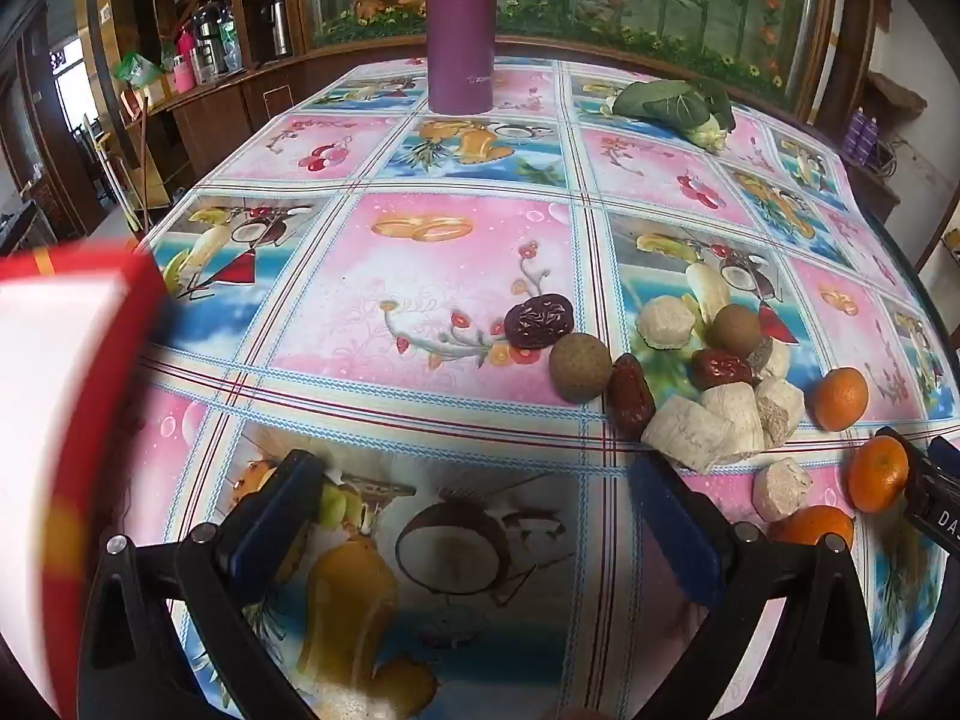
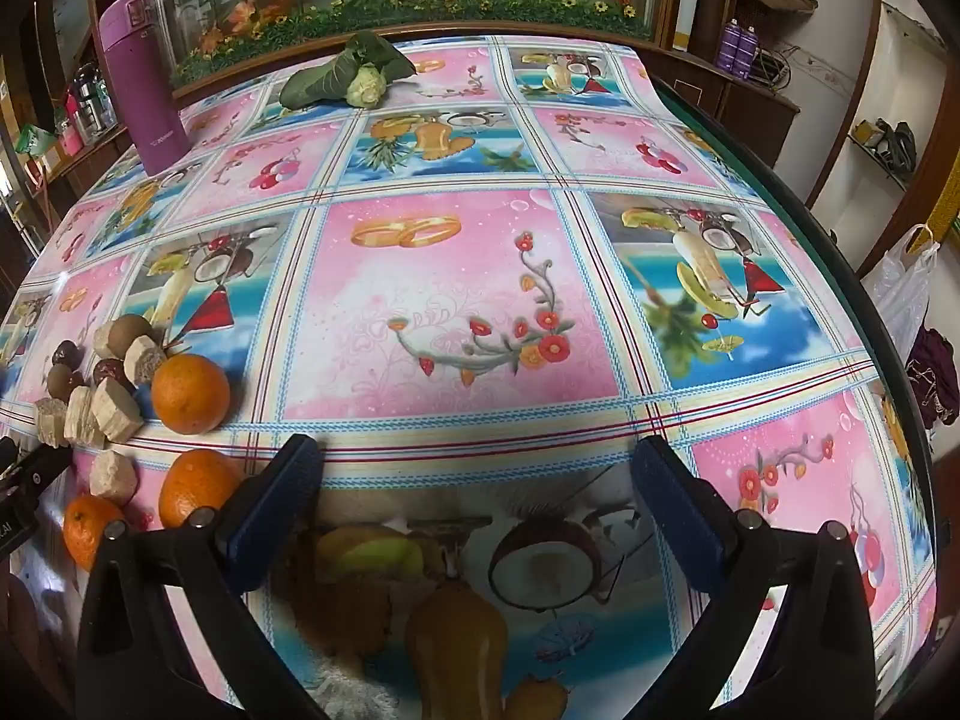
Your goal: Organize fruits
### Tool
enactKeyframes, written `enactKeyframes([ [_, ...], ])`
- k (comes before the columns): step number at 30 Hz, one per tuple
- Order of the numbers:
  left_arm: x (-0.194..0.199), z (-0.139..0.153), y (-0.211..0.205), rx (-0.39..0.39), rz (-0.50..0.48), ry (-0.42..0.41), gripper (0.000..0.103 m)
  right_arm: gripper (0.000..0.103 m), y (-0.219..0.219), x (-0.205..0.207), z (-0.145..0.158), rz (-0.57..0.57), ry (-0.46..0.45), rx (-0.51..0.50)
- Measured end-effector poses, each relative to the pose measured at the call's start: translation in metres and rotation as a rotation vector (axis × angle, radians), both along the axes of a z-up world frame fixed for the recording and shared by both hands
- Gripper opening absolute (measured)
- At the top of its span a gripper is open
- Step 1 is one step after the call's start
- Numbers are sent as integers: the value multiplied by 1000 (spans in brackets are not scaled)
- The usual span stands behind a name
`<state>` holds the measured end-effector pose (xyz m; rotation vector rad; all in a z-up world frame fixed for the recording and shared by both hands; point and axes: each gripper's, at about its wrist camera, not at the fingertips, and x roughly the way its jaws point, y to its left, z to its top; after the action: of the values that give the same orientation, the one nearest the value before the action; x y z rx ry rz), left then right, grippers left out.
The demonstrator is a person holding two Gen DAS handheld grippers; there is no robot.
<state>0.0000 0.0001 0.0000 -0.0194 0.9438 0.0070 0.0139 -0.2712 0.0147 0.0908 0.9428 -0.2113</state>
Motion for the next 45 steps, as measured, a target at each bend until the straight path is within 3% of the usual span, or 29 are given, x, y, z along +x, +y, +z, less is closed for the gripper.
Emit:
enactKeyframes([
  [37, 0, 0, 0, 0, 0, 1, 102, 103, 2, 0, -5, 5, 6, 0],
  [39, 1, 1, 0, 2, -19, 30, 102, 103, 1, -2, -5, 18, 16, 19],
  [42, -8, 6, 5, 14, -33, 82, 102, 103, -4, -16, 12, -11, -91, 16],
  [45, -33, 33, 14, 24, -27, -9, 102, 103, -2, -39, 35, 13, -228, 31],
])
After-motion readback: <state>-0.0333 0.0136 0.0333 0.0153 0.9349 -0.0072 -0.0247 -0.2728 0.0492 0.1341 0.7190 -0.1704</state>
